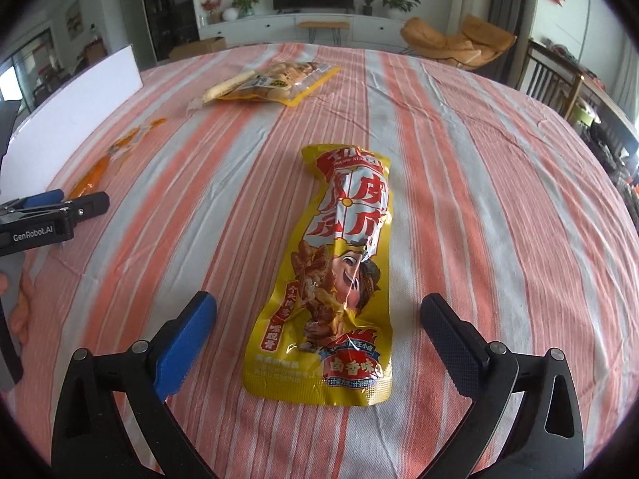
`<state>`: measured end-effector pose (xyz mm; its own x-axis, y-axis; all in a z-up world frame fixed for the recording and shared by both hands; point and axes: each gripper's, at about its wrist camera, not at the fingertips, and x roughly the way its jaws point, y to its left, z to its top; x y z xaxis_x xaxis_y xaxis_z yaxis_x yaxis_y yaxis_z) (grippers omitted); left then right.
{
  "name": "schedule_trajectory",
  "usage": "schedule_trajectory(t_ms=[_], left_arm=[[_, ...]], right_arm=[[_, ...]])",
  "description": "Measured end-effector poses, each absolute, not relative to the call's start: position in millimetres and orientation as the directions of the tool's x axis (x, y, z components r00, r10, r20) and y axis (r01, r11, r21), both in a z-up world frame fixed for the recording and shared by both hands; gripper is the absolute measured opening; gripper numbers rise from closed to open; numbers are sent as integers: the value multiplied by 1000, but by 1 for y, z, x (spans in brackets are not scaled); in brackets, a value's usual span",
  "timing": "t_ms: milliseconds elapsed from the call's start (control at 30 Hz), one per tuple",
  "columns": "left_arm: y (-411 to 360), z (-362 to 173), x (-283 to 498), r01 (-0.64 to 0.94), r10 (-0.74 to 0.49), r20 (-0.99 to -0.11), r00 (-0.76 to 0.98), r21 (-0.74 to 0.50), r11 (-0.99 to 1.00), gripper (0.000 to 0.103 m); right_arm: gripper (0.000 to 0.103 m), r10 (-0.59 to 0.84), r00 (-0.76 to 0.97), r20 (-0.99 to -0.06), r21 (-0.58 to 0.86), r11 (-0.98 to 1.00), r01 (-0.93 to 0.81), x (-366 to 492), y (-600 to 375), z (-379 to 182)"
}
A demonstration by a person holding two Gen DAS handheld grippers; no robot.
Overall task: Organize snacks
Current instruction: 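Grasp the yellow snack stick bag with the right tool and place it on the table, then grasp the orange sausage bag with the left tool while the right grasps the yellow stick bag, then carry both bags over the white box and open both tools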
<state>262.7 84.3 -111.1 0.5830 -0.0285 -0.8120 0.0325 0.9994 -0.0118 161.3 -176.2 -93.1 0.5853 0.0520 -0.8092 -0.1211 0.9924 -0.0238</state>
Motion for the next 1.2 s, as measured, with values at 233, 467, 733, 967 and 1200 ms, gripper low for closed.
schedule_trajectory(t_ms=[233, 467, 733, 967, 1200], left_arm=[[84, -111, 263, 33, -28, -812, 583, -11, 999, 103], [80, -109, 263, 168, -101, -834, 543, -10, 986, 103], [82, -103, 285, 184, -88, -903, 420, -11, 983, 103], [65, -95, 274, 210, -118, -865, 488, -15, 978, 56], [100, -90, 230, 154, -250, -829, 500, -199, 968, 50]], right_arm=[[103, 53, 586, -809, -23, 992, -122, 161, -176, -93], [103, 55, 586, -809, -21, 992, -122, 161, -177, -93], [103, 56, 578, -814, -19, 992, -123, 163, -177, -92], [101, 216, 344, -914, 202, 976, -78, 220, -198, -79], [51, 160, 333, -929, 114, 981, -155, 221, -184, -73]])
